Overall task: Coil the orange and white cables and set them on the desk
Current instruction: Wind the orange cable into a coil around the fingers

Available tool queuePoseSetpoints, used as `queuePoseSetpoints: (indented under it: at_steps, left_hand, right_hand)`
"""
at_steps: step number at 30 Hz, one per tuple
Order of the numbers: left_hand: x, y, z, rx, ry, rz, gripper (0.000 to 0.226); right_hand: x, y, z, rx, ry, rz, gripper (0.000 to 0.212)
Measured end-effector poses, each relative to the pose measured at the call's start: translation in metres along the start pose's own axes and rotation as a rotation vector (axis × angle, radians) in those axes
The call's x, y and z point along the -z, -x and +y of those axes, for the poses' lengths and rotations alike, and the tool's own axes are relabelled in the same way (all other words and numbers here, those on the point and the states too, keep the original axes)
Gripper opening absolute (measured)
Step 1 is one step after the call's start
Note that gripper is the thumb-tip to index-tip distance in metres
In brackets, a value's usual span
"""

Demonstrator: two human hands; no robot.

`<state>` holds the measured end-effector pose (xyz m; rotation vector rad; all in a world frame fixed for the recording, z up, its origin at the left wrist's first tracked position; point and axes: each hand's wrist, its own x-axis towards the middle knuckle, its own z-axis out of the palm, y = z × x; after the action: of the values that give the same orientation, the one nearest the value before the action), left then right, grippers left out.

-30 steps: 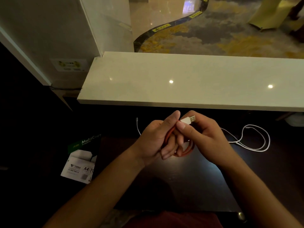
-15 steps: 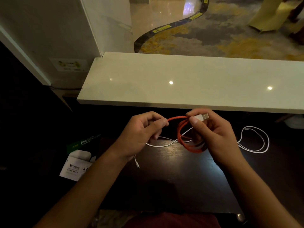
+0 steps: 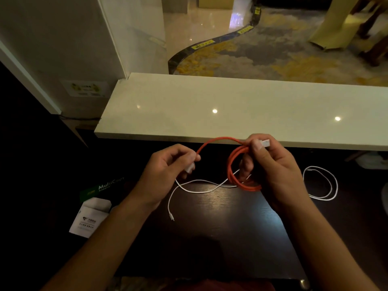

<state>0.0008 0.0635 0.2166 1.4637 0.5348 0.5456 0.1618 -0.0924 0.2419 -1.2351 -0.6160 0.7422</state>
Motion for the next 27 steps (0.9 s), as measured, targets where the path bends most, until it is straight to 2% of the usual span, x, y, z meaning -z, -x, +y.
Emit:
queuePoseSetpoints:
  at_steps: [2, 5, 9, 13, 18, 23, 25, 27]
  left_hand:
    - [-0.005, 0.004, -0.001, 0.037, 0.089, -0.077, 0.007]
    - [-0.012, 0.007, -0.001, 0.02, 0.217, -0.157, 0.024]
    - [-0.02, 0.008, -0.002, -0.055, 0.315, -0.062, 0.034]
    - [-0.031, 0.014, -0.004, 0.015, 0.341, -0.053, 0.034]
    - [-0.036, 0.017, -0.005, 0.085, 0.243, -0.051, 0.04]
    - [-0.038, 0.014, -0.003, 0.023, 0.002, -0.104, 0.032]
    - [-0.036, 0.011, -0.004, -0.018, -0.101, -0.061, 0.03]
    - [-0.037, 0.01, -0.01, -0.077, -0.272, 0.021, 0.03]
  right_hand:
    - [-0.008, -0.004, -0.001, -0.002, -0.006, 0.006, 0.021]
    - [-0.016, -0.005, 0.005, -0.001, 0.028, 0.014, 0.022]
    - [-0.022, -0.003, 0.012, 0.006, 0.06, 0.008, 0.021]
    - [-0.028, 0.001, 0.015, -0.042, 0.037, -0.031, 0.022]
    - [-0.028, 0.005, 0.02, -0.012, 0.103, 0.019, 0.025]
    - [-0.028, 0.007, 0.03, 0.108, 0.389, 0.081, 0.021]
    - [-0.026, 0.008, 0.035, 0.148, 0.535, 0.124, 0.021]
    - [-0.025, 0.009, 0.038, 0.168, 0.571, 0.126, 0.024]
